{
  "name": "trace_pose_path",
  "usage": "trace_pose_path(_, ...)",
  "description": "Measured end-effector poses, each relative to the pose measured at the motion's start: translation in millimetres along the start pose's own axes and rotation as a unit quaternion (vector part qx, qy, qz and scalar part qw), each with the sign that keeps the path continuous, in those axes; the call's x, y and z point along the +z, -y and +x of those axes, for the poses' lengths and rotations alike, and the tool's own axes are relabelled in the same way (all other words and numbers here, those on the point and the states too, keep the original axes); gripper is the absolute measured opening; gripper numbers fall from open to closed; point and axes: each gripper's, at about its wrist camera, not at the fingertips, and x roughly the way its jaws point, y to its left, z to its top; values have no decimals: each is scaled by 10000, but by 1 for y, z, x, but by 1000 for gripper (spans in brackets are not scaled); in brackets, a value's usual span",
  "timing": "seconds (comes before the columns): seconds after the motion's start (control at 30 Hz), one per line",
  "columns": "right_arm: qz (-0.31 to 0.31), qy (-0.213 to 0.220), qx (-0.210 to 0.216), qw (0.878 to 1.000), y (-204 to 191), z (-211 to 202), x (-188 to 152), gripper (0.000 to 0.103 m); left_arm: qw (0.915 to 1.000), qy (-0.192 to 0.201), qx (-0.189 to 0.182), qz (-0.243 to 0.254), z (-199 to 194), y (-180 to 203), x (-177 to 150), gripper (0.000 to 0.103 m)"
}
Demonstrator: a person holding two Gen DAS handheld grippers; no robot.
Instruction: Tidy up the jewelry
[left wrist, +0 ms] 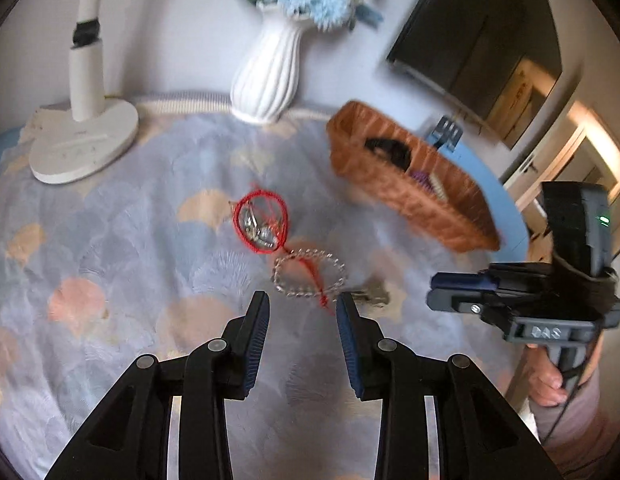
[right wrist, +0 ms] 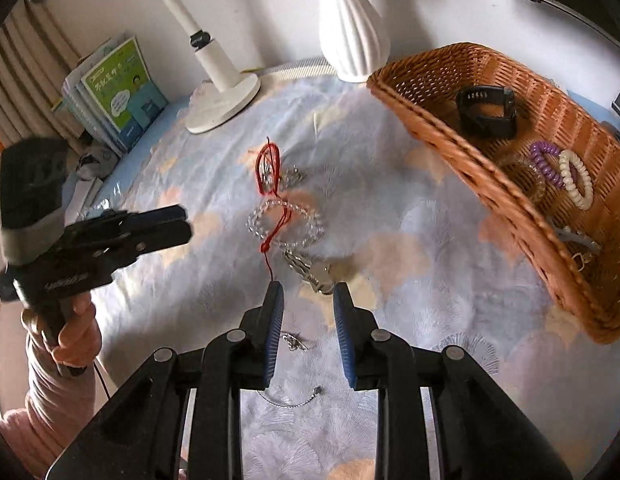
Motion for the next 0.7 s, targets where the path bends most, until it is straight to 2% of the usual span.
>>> trace_pose_path(0.2,-205,60,66,9997,-1,6,-9,28,9993,-303,200,-3,32,-5,6,36)
trace_pose_path(0.33,-370,12,23,9993,-1,14,-11,28,9970,-426,617,181,51,-1,9,36)
trace_pose_path(0.4,-488,-74,-57,9988,-1,21,-10,28,9964,-451,685,223,59,0,10,36)
trace_pose_path(0.7,-821,-181,-169,9963,5,45,-4,29,9967,-269,679,342,62,-1,12,36)
